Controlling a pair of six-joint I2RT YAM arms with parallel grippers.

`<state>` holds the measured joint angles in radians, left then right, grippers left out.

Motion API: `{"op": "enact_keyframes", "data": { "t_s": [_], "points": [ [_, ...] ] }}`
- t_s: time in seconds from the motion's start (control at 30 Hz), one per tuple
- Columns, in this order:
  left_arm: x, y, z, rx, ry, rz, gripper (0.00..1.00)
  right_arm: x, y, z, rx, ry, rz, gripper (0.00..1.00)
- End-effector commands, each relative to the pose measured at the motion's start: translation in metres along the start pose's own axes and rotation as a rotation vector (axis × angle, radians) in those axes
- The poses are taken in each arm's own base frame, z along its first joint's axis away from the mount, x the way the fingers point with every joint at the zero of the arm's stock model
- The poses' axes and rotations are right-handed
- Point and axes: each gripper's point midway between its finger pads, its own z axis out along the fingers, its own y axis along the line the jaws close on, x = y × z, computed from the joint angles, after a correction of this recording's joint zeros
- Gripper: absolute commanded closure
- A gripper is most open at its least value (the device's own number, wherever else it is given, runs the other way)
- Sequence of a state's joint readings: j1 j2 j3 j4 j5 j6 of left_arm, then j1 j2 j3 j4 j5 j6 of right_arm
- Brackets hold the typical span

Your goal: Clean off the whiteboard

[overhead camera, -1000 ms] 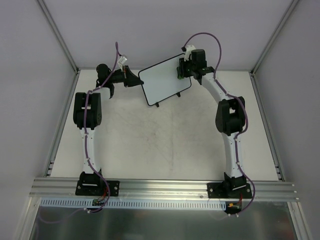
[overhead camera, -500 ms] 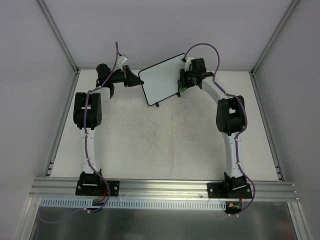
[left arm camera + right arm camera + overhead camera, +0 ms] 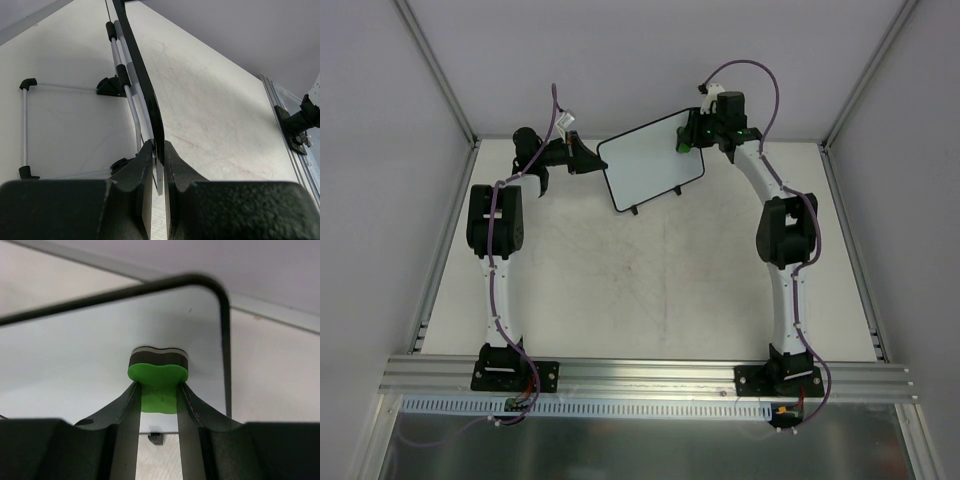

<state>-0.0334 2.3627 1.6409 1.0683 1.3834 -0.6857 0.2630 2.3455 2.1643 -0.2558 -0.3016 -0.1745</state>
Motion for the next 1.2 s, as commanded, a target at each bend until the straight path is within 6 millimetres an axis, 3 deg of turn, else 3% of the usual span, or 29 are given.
{"op": "enact_keyframes", "data": {
  "t_s": [0.0, 0.13, 0.23, 0.37, 0.53, 0.87, 1.03, 1.17],
  "points": [
    [0.003, -0.034, 0.008, 0.145, 0.104, 0.074, 1.0, -0.056, 0.001, -0.015, -0.08, -0.16, 0.058, 1.0],
    [0.003, -0.035, 0.008, 0.146, 0.105, 0.074, 1.0, -0.067, -0.001, -0.017, -0.086, -0.193, 0.067, 1.0],
    [0.002, -0.035, 0.008, 0.147, 0.106, 0.077, 1.0, -0.059, -0.001, -0.013, -0.105, -0.175, 0.078, 1.0],
    [0.002, -0.036, 0.009, 0.15, 0.107, 0.079, 1.0, -0.036, 0.002, -0.003, -0.135, -0.122, 0.114, 1.0],
    [0.001, -0.036, 0.008, 0.151, 0.109, 0.079, 1.0, 0.006, 0.008, 0.009, -0.154, -0.029, 0.121, 1.0],
    [0.001, -0.036, 0.009, 0.15, 0.107, 0.08, 1.0, 0.068, 0.006, 0.009, -0.077, 0.118, 0.11, 1.0],
    [0.003, -0.036, 0.009, 0.152, 0.11, 0.077, 1.0, 0.069, 0.006, 0.007, -0.064, 0.118, 0.1, 1.0],
    [0.003, -0.037, 0.009, 0.153, 0.111, 0.077, 1.0, 0.048, 0.005, 0.005, -0.046, 0.074, 0.09, 1.0]
  ]
}}
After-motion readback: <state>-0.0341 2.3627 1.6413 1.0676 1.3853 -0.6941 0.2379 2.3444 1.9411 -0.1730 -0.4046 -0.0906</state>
